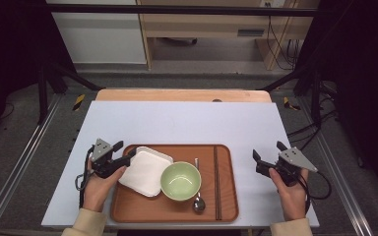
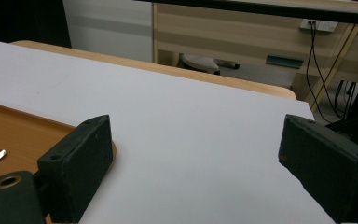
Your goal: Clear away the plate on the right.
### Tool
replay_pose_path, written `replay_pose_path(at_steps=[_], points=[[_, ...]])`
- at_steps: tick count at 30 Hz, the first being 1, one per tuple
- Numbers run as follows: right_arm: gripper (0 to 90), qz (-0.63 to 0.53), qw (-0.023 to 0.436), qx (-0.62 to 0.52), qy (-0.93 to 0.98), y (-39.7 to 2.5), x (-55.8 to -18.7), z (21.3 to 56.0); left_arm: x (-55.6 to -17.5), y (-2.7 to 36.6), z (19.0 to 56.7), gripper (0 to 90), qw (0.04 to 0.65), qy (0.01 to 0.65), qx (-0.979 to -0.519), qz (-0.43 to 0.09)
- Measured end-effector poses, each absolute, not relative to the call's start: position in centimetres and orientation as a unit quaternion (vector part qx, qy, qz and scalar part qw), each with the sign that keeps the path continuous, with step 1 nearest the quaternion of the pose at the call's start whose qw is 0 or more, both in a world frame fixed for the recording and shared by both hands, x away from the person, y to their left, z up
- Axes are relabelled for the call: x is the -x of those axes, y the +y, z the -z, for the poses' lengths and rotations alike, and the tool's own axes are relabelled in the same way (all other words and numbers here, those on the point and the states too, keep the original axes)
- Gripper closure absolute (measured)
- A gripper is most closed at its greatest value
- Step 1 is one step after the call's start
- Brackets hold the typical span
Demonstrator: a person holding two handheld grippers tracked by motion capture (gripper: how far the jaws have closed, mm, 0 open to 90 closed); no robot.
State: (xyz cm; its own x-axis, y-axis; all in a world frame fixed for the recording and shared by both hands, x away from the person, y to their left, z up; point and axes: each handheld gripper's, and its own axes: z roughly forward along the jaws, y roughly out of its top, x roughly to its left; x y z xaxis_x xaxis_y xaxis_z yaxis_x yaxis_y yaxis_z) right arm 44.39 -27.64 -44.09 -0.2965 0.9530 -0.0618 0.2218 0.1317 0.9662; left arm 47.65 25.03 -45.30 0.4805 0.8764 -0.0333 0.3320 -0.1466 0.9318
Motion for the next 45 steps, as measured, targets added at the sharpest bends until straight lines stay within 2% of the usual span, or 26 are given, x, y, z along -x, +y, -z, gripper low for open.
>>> replay_pose_path(at_steps=[5, 14, 31, 45], points=[[10.1, -0.478, 0.381, -0.455, 0.647, -27.6, -44.4, 44.1, -47.6, 25.2, 44.9, 31.2, 0.503, 0.417, -0.704, -0.279], [9.7, -0.481, 0.379, -0.456, 0.646, -27.6, -44.4, 44.1, -47.4, 25.4, 44.1, 10.8, 0.528, 0.392, -0.696, -0.288], [9.0, -0.501, 0.366, -0.452, 0.641, -27.6, -44.3, 43.7, -46.2, 26.4, 41.7, 3.1, 0.571, 0.339, -0.687, -0.294], [7.7, -0.529, 0.333, -0.406, 0.667, -24.6, -44.1, 43.1, -45.5, 26.9, 40.8, 2.7, 0.586, 0.308, -0.691, -0.289]])
